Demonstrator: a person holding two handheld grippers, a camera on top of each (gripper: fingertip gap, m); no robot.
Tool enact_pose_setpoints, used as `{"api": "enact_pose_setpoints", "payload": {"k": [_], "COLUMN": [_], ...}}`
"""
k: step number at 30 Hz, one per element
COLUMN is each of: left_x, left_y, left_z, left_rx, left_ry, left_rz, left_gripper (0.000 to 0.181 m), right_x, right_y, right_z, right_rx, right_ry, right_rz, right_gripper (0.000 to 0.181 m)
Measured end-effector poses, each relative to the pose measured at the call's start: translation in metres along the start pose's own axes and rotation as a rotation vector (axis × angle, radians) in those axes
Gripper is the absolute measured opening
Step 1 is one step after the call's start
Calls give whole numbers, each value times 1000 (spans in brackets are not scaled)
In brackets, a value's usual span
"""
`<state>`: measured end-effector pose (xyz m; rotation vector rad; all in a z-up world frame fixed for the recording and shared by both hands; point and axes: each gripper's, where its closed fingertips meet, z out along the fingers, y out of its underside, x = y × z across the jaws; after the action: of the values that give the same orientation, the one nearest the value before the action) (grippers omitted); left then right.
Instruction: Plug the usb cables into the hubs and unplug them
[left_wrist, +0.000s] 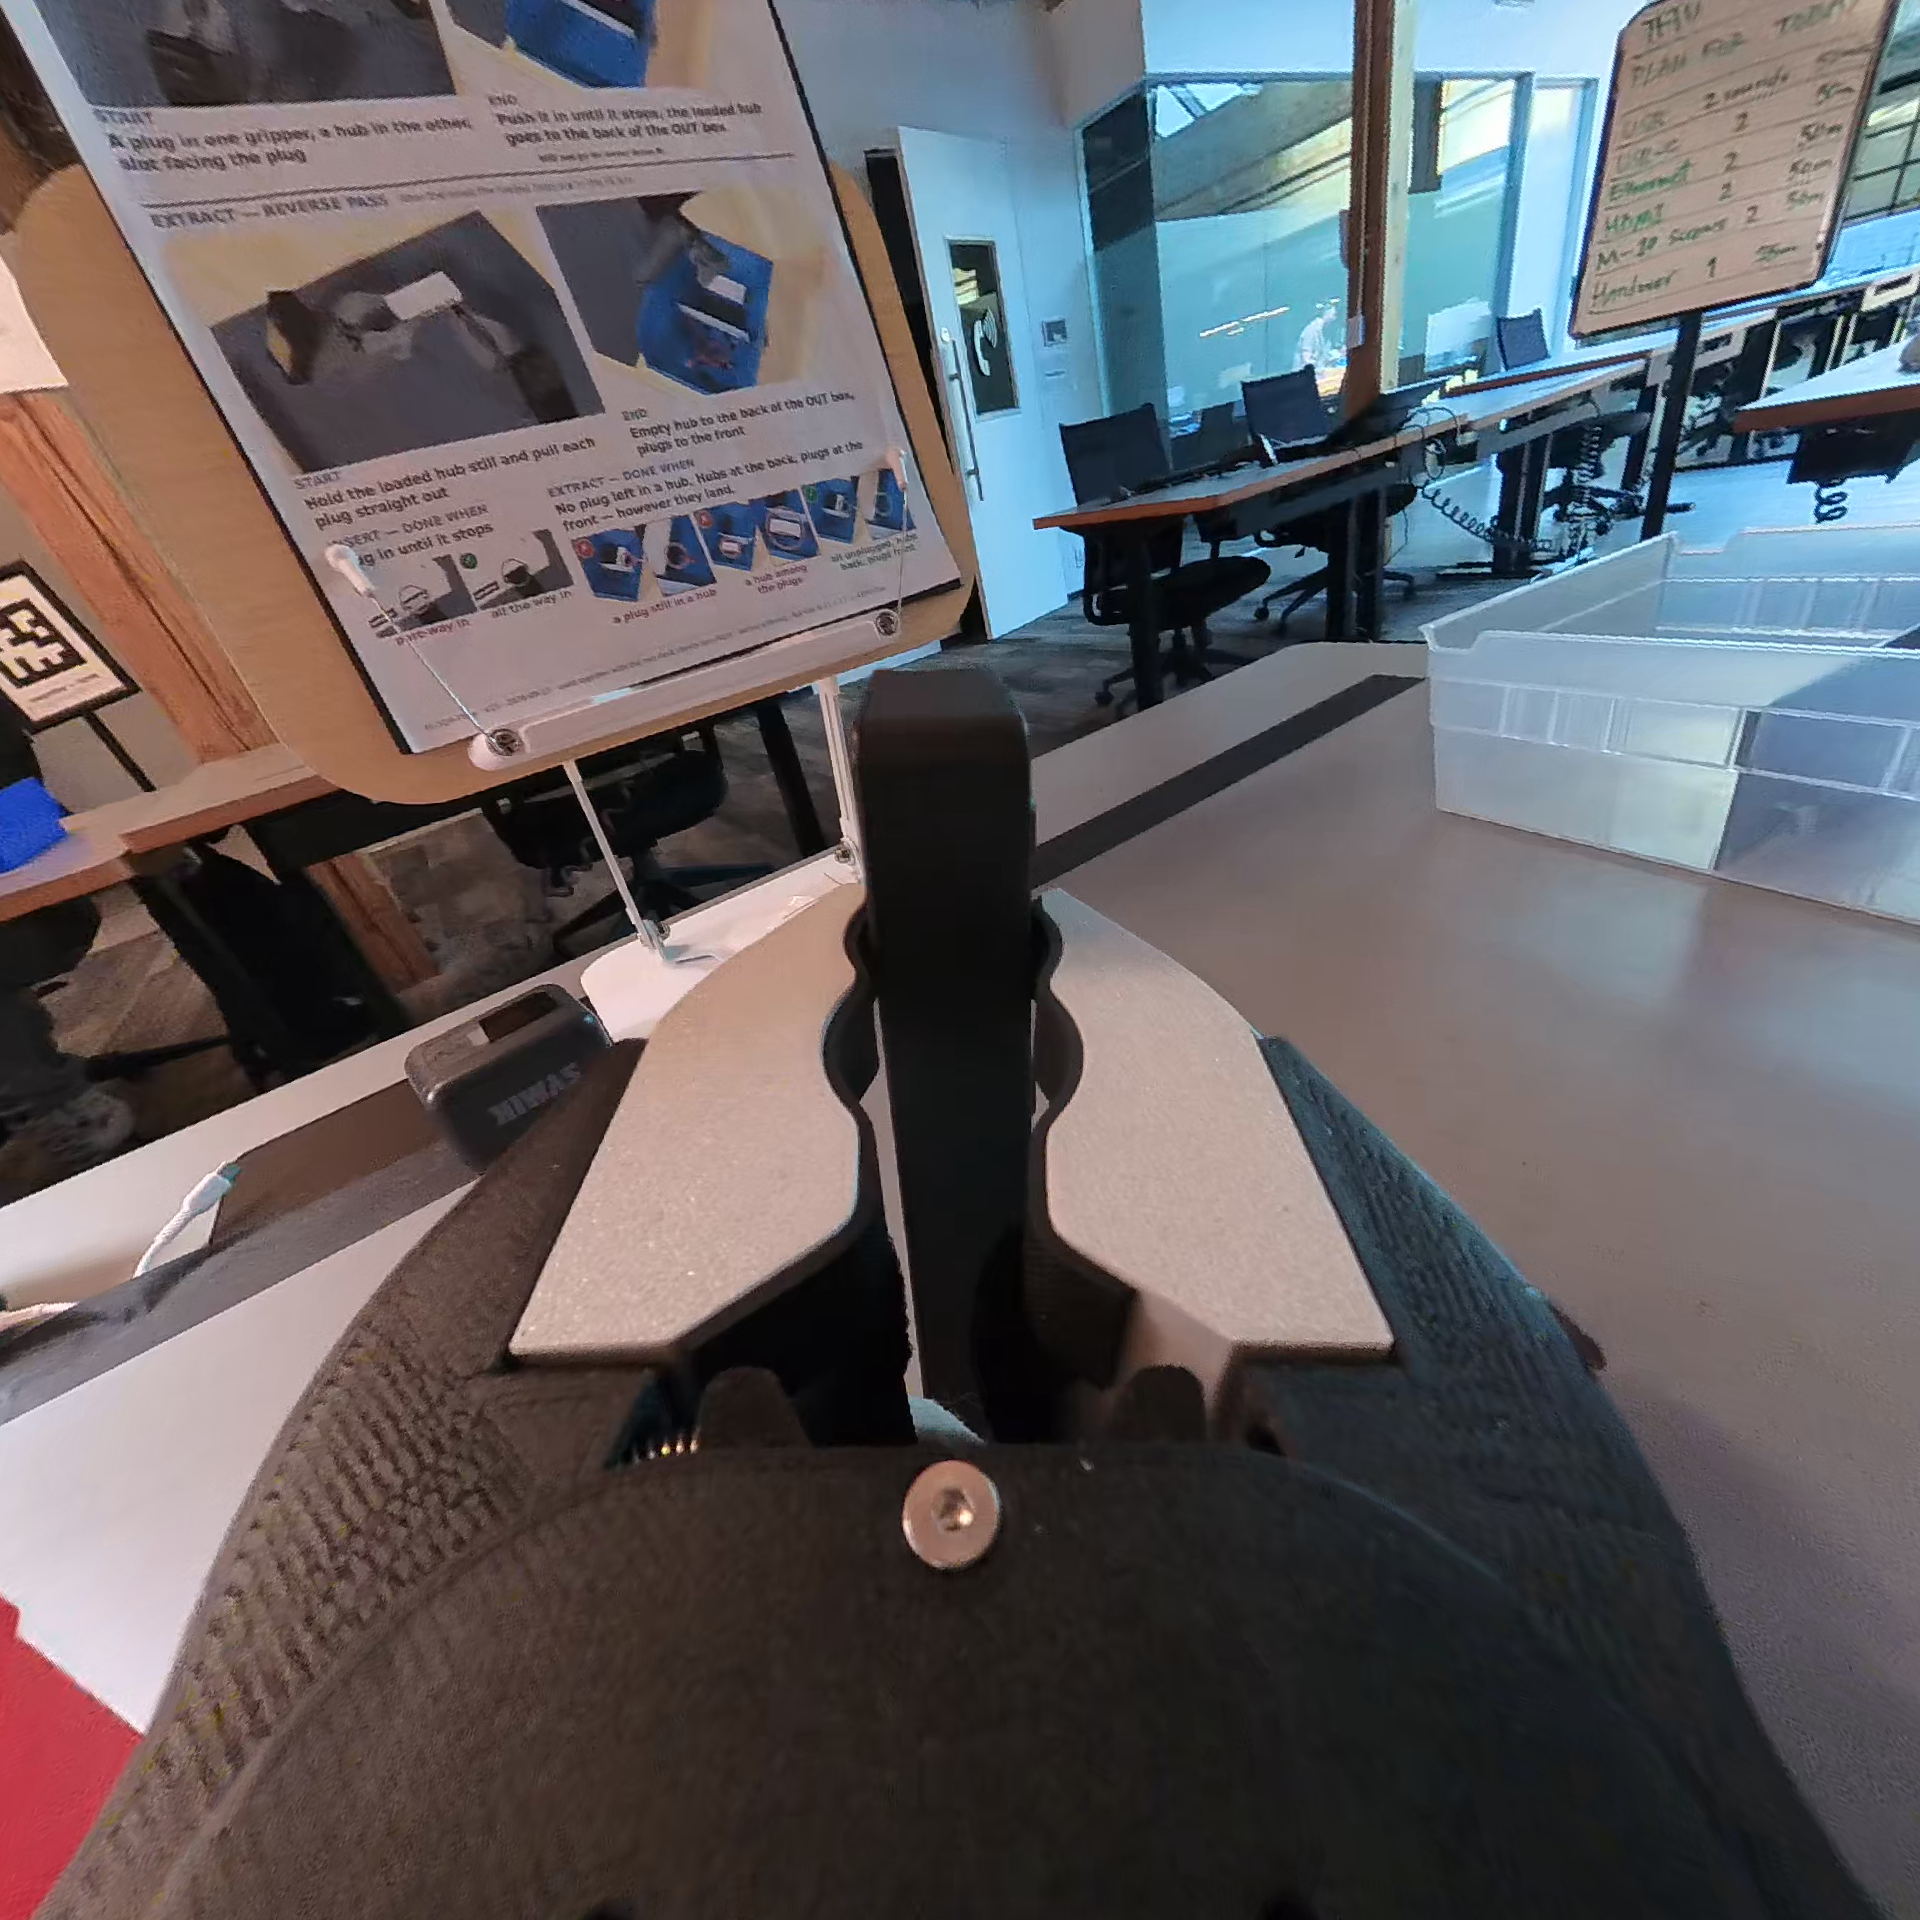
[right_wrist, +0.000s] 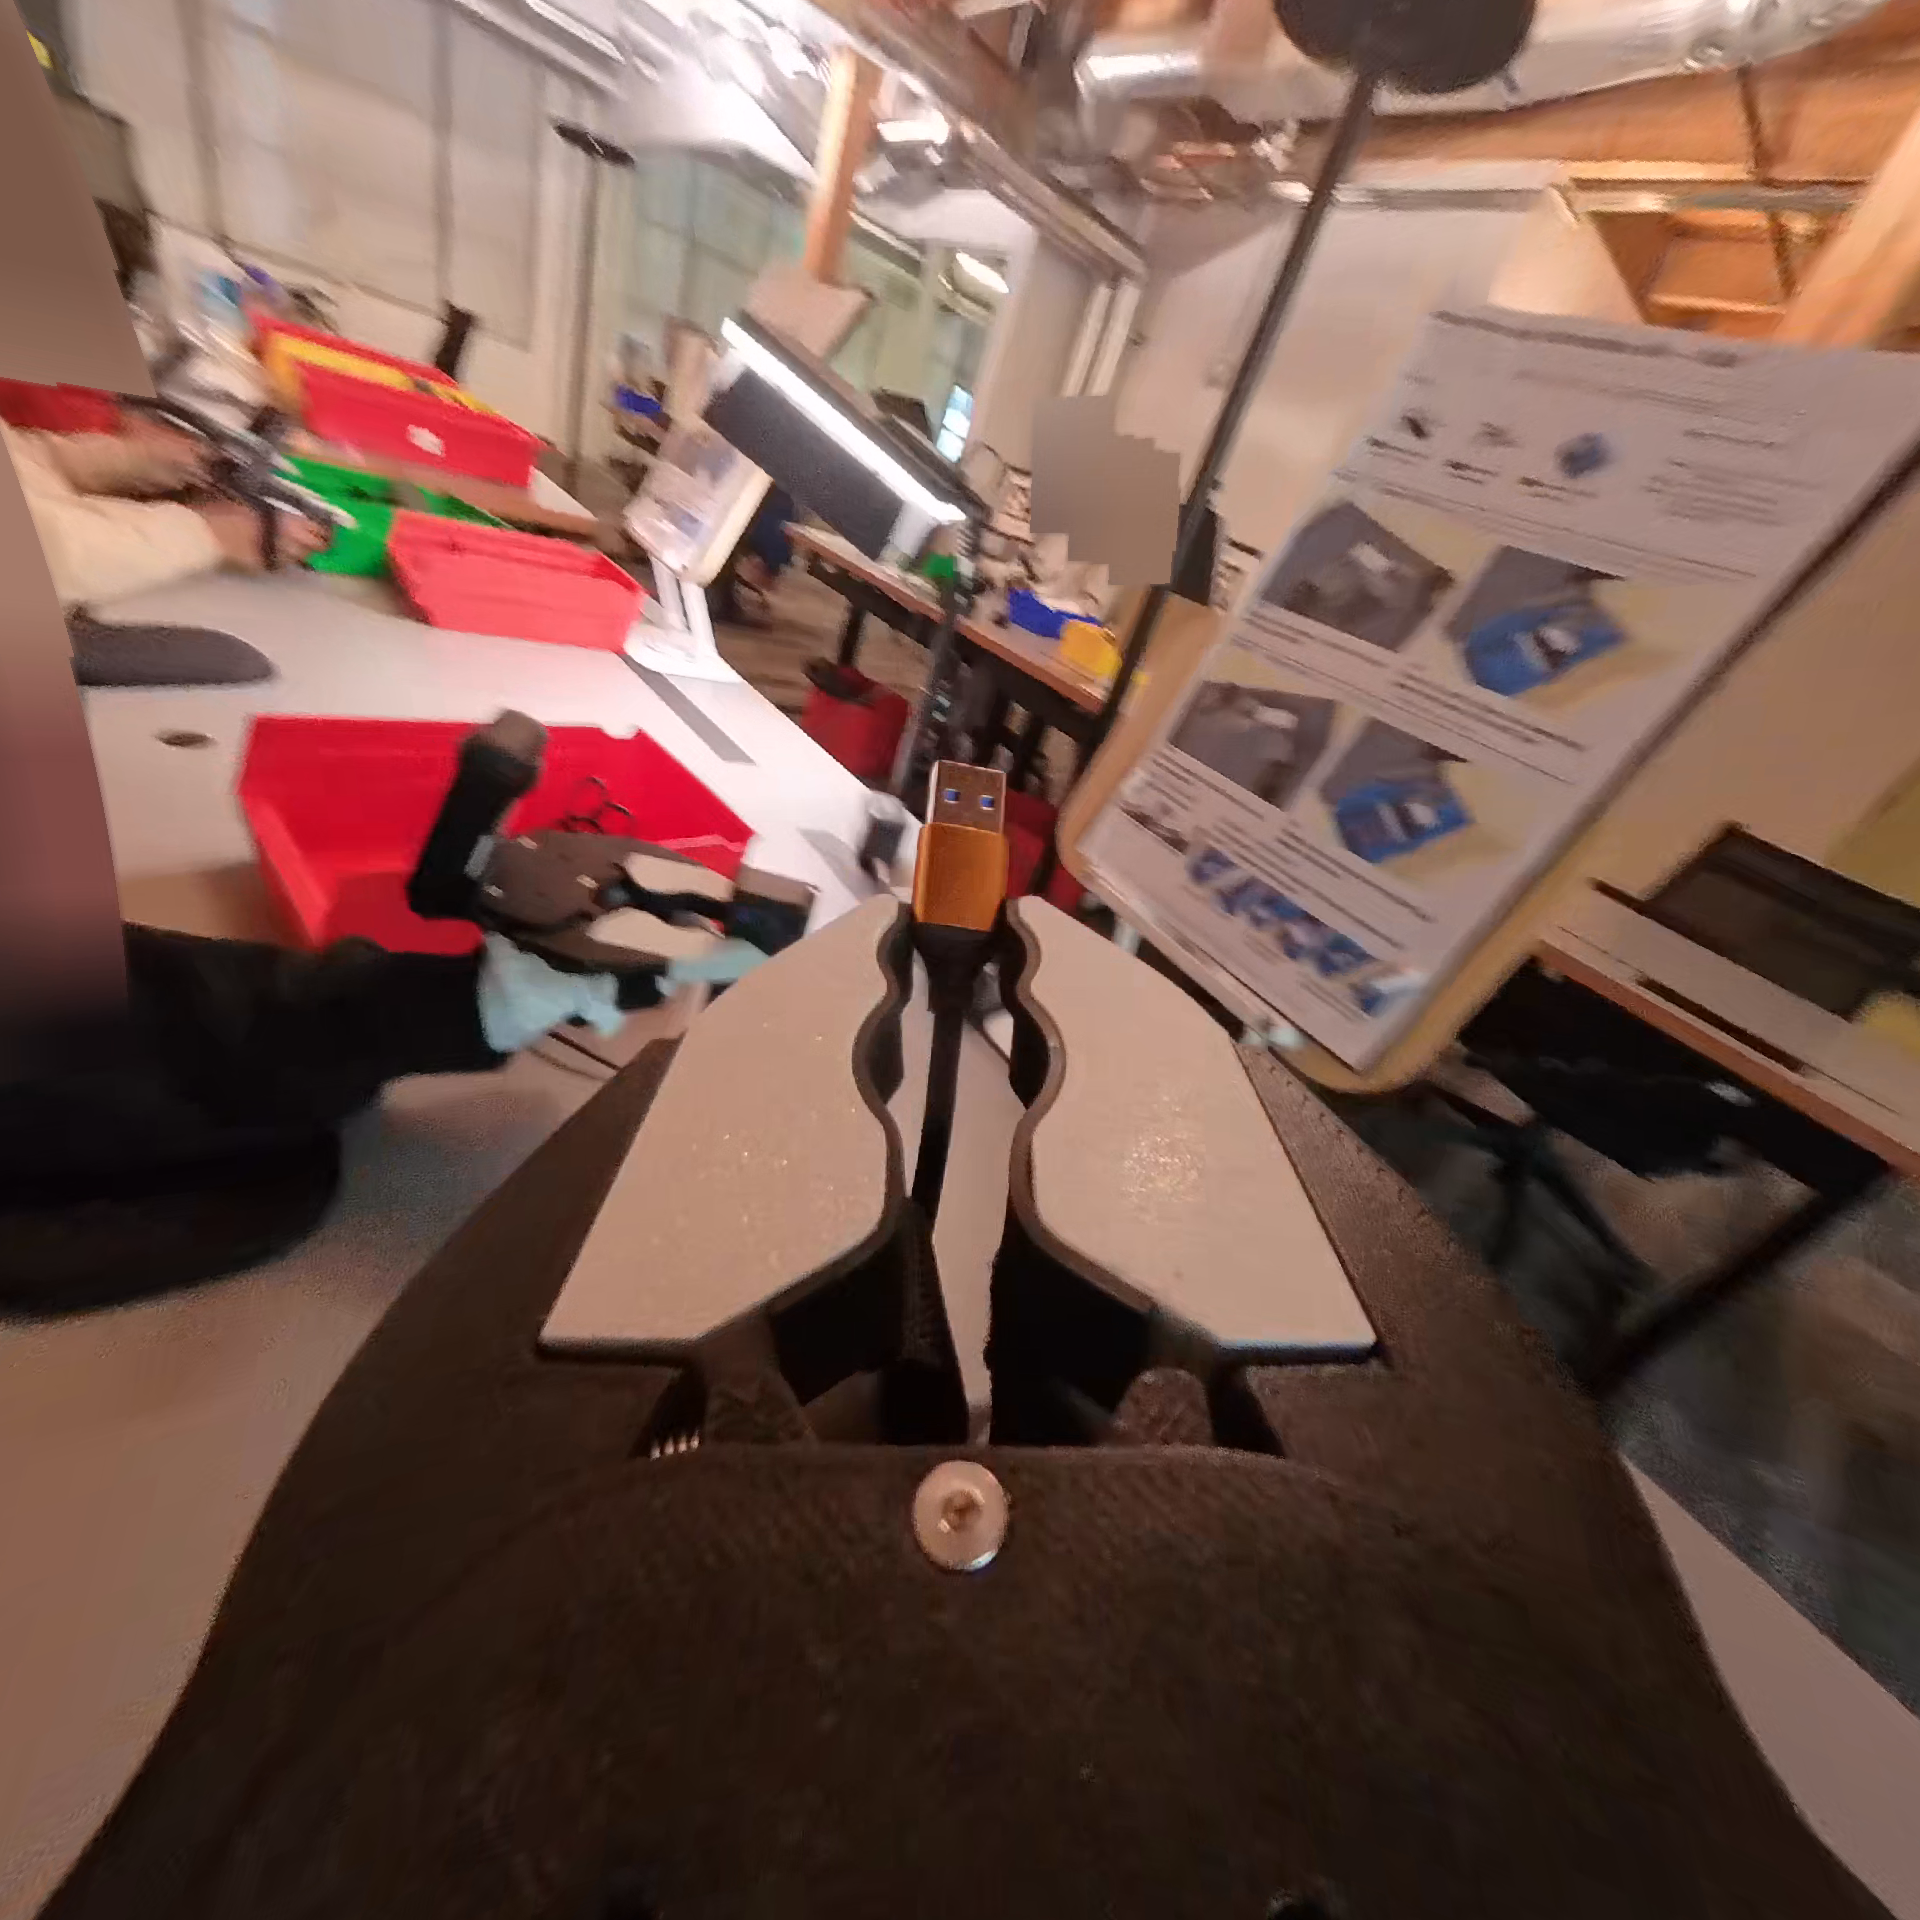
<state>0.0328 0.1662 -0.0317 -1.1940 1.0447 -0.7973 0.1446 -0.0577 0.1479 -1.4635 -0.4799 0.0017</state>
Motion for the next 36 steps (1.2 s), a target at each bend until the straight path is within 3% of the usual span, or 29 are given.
{"api": "enact_pose_setpoints", "payload": {"k": [6, 10, 14, 18, 21, 26, 30, 33, 36], "left_x": [1, 1, -1, 0, 1, 1, 1, 1, 1], "left_y": [0, 0, 0, 0, 0, 1, 1, 1, 0], "left_z": [0, 0, 0, 0, 0, 0, 0, 0, 0], "left_rx": [-2, 1, 4, 5, 5, 4, 5, 6, 7], "left_ry": [6, 6, 5, 9, 14, 17, 18, 19, 20], "left_rz": [8, 5, -3, -4, -1, 0, 0, -2, -5], "left_gripper": [25, 25, 25, 25, 25, 25, 25, 25, 25], "right_x": [60, 90, 106, 100, 91, 67, 56, 58, 67], "right_y": [3, 21, 65, 108, 149, 257, 317, 342, 334], "right_z": [-72, -99, -102, -96, -92, -100, -112, -121, -117], "right_rx": [-117, -216, -336, -358, -411, -818, -1099, -1258, -1290], "right_ry": [177, 239, 263, 225, 143, -56, -160, -171, -104], "right_rz": [-34, -110, -142, -77, -142, -206, -228, -227, -185], "right_gripper": [15, 15, 16, 16, 15, 15, 15, 18, 28]}}
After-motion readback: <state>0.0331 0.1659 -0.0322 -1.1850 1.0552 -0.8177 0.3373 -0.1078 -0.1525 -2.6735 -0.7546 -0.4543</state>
